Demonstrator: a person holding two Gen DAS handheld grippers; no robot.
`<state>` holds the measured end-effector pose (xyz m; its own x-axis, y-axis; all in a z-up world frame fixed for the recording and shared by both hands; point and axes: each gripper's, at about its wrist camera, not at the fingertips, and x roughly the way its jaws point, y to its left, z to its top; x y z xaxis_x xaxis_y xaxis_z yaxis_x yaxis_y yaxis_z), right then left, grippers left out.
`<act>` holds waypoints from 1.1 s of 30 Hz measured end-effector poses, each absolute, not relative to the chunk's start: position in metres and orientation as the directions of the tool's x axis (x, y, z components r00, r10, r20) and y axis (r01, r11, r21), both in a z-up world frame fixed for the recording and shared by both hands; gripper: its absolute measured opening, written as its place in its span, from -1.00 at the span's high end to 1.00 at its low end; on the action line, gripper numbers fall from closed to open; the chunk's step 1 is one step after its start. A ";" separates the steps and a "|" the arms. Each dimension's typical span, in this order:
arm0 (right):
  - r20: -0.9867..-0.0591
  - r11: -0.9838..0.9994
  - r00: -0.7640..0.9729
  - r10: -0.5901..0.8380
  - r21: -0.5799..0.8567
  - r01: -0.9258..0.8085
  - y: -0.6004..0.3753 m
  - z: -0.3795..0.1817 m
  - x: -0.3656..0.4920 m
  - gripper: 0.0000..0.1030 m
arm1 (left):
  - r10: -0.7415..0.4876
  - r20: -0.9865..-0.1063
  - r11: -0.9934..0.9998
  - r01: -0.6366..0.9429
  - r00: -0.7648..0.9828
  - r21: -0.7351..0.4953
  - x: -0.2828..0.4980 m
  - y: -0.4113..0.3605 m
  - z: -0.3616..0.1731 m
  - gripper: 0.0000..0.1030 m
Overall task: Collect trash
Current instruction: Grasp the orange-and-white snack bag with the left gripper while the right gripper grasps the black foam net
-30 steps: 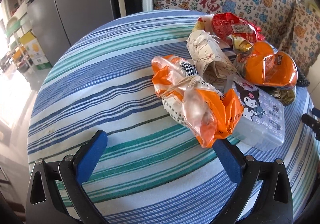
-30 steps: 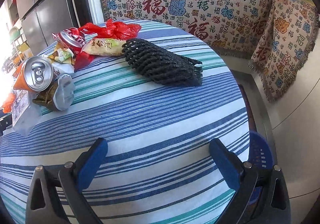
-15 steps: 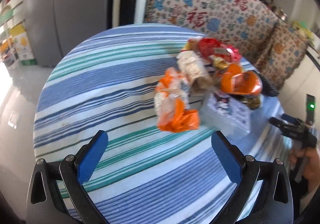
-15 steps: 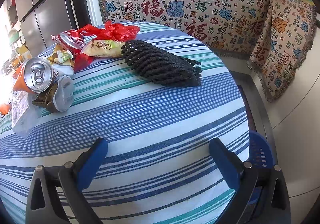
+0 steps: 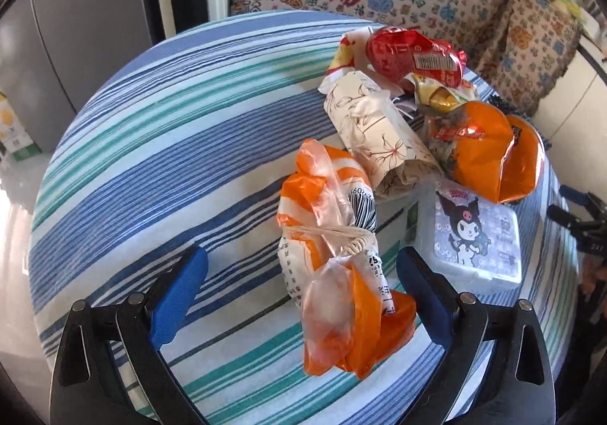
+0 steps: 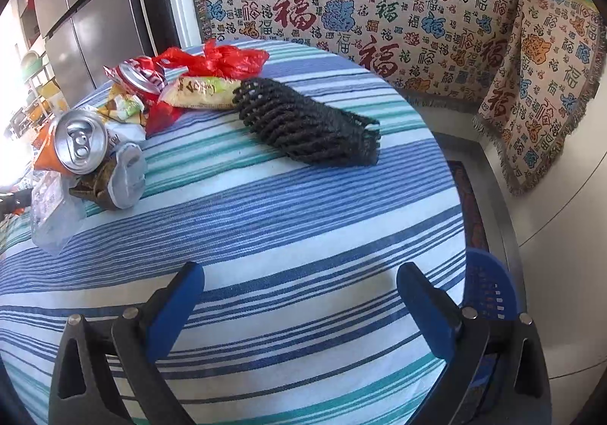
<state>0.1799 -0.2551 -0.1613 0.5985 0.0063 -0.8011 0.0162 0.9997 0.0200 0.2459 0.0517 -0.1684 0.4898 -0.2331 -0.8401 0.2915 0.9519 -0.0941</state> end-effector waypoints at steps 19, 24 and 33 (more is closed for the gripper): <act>-0.853 0.970 0.501 0.148 0.026 -0.244 -0.261 -0.175 0.309 -1.00 | -0.108 -0.811 0.981 0.192 0.575 0.005 0.257 0.060 -0.178 -0.99; -0.810 0.984 0.574 0.116 0.016 -0.176 -0.260 -0.181 0.298 -1.00 | -0.089 -0.812 0.986 0.165 0.577 0.009 0.267 0.059 -0.178 -0.99; -0.811 0.985 0.575 0.110 0.013 -0.171 -0.262 -0.180 0.300 -1.00 | -0.081 -0.811 0.989 0.148 0.580 0.006 0.266 0.058 -0.178 -0.99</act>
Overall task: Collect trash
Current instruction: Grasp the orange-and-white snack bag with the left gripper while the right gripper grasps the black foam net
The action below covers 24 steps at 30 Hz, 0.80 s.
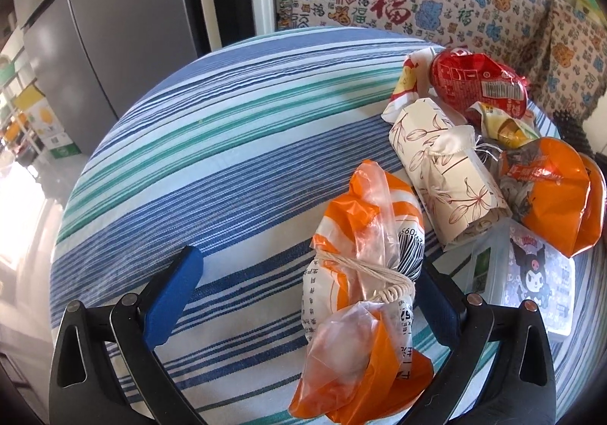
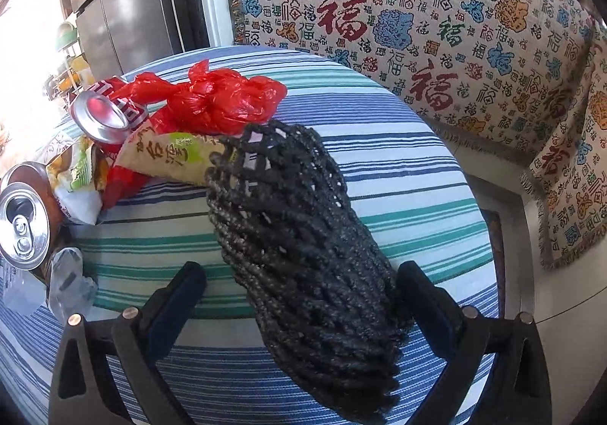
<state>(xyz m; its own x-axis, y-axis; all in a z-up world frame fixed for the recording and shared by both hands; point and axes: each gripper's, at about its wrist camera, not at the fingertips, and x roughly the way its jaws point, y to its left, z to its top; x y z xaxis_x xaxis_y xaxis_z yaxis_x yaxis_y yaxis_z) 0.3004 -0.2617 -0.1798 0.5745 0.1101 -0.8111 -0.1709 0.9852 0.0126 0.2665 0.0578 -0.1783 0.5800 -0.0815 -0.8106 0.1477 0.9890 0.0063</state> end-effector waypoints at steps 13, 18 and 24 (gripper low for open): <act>-0.850 0.987 0.522 0.071 -0.014 -0.157 -0.264 -0.160 0.298 -1.00 | -0.061 -0.823 0.992 0.124 0.564 0.011 0.263 0.057 -0.177 -0.99; -0.845 0.986 0.526 0.095 0.006 -0.168 -0.264 -0.174 0.303 -1.00 | -0.080 -0.820 0.988 0.155 0.567 0.011 0.255 0.055 -0.177 -0.99; -0.846 0.992 0.527 0.081 0.017 -0.124 -0.266 -0.172 0.305 -0.46 | -0.116 -0.798 0.978 0.209 0.591 0.012 0.238 0.050 -0.173 -0.50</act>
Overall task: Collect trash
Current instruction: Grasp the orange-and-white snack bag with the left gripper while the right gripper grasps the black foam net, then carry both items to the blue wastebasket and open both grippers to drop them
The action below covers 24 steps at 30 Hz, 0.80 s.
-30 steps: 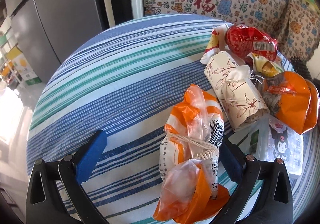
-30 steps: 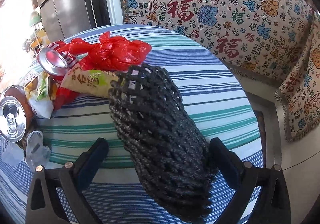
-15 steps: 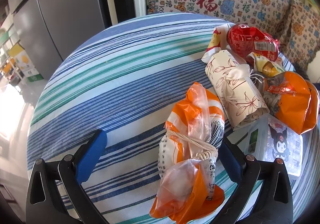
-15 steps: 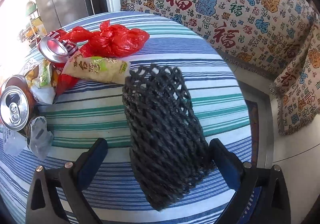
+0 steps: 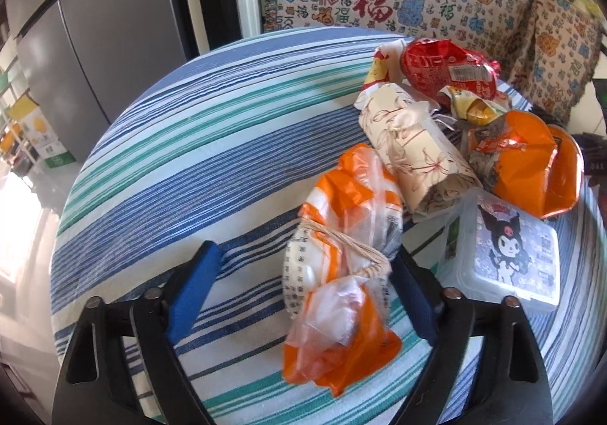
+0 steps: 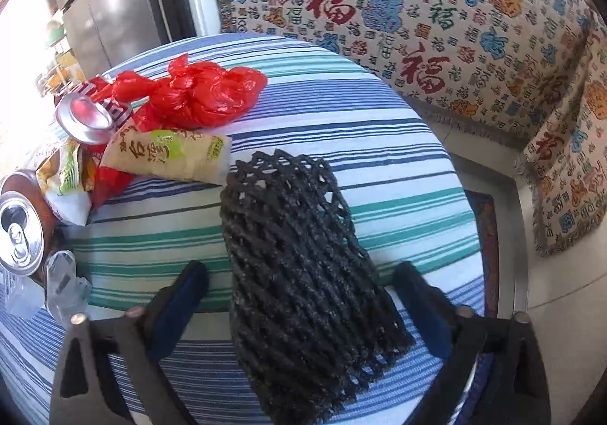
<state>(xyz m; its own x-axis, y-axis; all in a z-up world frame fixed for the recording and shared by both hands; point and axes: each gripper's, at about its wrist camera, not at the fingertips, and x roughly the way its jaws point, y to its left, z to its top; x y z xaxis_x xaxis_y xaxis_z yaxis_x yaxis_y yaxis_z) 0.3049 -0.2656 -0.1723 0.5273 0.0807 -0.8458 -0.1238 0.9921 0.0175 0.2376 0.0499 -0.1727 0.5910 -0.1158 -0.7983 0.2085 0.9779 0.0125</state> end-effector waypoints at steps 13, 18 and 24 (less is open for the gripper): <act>-0.785 0.974 0.582 0.213 0.220 -0.060 -0.286 -0.130 0.262 0.66 | -0.162 -0.748 0.986 0.136 0.644 -0.096 0.213 0.079 -0.141 0.05; -0.750 0.957 0.619 0.236 0.291 -0.012 -0.314 -0.111 0.230 0.66 | -0.225 -0.707 0.970 0.225 0.670 -0.096 0.198 0.043 -0.107 0.05; -0.746 0.952 0.654 0.126 0.277 0.133 -0.388 -0.098 0.174 0.66 | -0.411 -0.632 0.896 0.417 0.657 -0.150 0.179 -0.050 -0.058 0.05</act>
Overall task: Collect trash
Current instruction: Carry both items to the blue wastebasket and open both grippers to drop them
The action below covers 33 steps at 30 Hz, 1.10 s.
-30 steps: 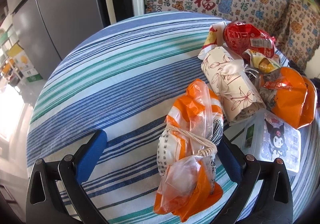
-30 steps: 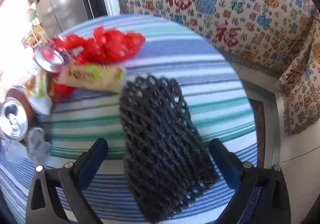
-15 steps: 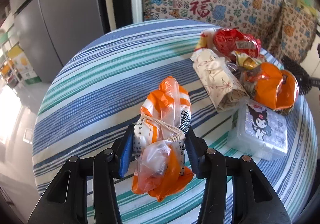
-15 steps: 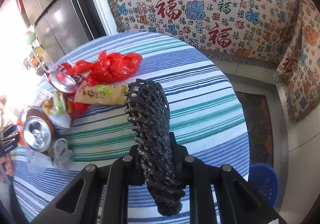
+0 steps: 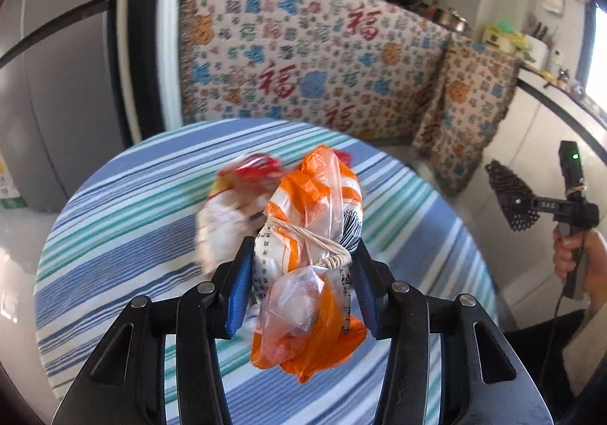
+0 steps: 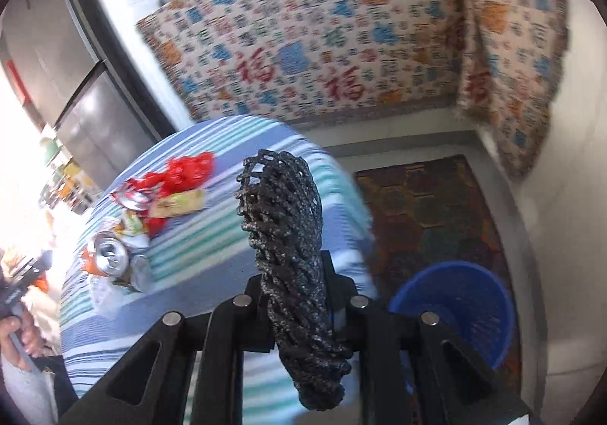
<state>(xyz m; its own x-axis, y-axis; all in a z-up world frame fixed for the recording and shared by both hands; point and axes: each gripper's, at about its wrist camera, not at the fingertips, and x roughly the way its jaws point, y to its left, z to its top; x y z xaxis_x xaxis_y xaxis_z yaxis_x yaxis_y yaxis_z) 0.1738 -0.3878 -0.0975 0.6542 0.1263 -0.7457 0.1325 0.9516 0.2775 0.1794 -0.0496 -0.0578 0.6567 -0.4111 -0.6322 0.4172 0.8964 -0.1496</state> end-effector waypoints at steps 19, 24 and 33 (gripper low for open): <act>-0.870 0.935 0.493 -0.009 0.168 0.313 -0.533 -0.177 0.130 0.65 | -0.606 -0.744 0.655 0.707 0.282 -0.266 0.186 -0.402 -0.138 0.05; -0.881 0.933 0.474 -0.005 0.166 0.318 -0.548 -0.190 0.136 0.61 | -0.588 -0.767 0.663 0.696 0.256 -0.276 0.192 -0.433 -0.158 0.04; -0.898 0.922 0.439 0.019 0.186 0.340 -0.567 -0.210 0.136 0.57 | -0.569 -0.789 0.660 0.701 0.231 -0.270 0.206 -0.463 -0.180 0.04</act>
